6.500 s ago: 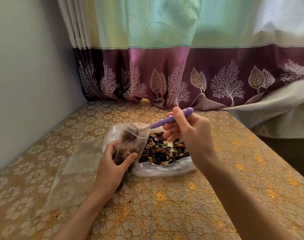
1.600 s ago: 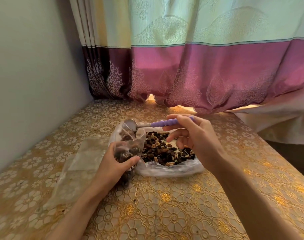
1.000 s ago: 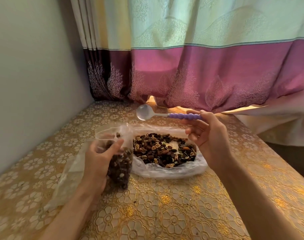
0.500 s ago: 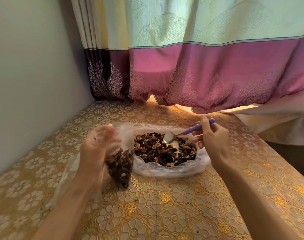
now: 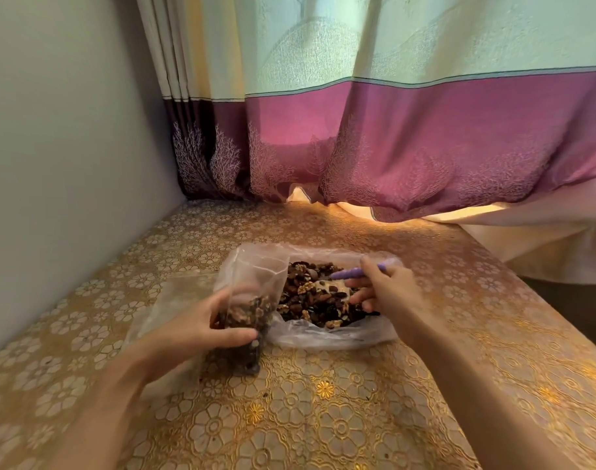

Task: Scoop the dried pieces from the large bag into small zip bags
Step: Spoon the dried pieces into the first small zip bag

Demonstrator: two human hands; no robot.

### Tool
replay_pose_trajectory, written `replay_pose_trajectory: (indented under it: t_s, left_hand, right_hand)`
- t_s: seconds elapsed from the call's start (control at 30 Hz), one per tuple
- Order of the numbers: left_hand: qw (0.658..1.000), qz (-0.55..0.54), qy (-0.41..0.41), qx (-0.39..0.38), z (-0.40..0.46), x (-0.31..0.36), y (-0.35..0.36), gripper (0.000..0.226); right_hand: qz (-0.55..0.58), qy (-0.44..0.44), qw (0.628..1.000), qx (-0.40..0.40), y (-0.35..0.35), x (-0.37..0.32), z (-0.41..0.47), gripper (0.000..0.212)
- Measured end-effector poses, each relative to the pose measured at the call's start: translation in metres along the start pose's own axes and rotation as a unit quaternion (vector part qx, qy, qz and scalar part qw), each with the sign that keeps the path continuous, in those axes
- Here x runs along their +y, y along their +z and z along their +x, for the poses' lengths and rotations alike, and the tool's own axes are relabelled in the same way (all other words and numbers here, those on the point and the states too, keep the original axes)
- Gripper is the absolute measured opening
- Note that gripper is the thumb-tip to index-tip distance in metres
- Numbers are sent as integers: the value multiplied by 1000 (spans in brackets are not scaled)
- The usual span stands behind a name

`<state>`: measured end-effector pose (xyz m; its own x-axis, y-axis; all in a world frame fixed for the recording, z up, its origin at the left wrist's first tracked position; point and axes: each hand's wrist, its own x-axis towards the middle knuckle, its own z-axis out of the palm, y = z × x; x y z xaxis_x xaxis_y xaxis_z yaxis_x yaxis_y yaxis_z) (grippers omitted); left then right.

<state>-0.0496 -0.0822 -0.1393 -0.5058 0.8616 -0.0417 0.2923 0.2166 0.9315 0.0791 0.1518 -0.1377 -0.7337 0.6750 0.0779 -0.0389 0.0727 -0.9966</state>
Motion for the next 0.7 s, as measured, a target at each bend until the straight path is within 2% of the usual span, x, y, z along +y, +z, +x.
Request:
replay_pose_trajectory:
  t_s: [0.1, 0.23, 0.37, 0.53, 0.7]
  left_hand:
    - [999, 9, 8, -35, -6, 0, -5, 70]
    - [999, 20, -15, -33, -6, -1, -7, 68]
    - [999, 31, -24, 13, -2, -2, -3, 72]
    - [996, -27, -8, 80, 9, -10, 14, 48]
    - [993, -62, 36, 96, 15, -13, 29, 52]
  right_hand:
    - [25, 26, 999, -24, 1, 0, 0, 39]
    - [88, 57, 994, -22, -2, 0, 0, 40]
    - [136, 66, 989, 1, -4, -1, -1, 39]
    - [161, 67, 984, 23, -9, -3, -2, 37]
    - [177, 45, 982, 50, -16, -10, -4, 42]
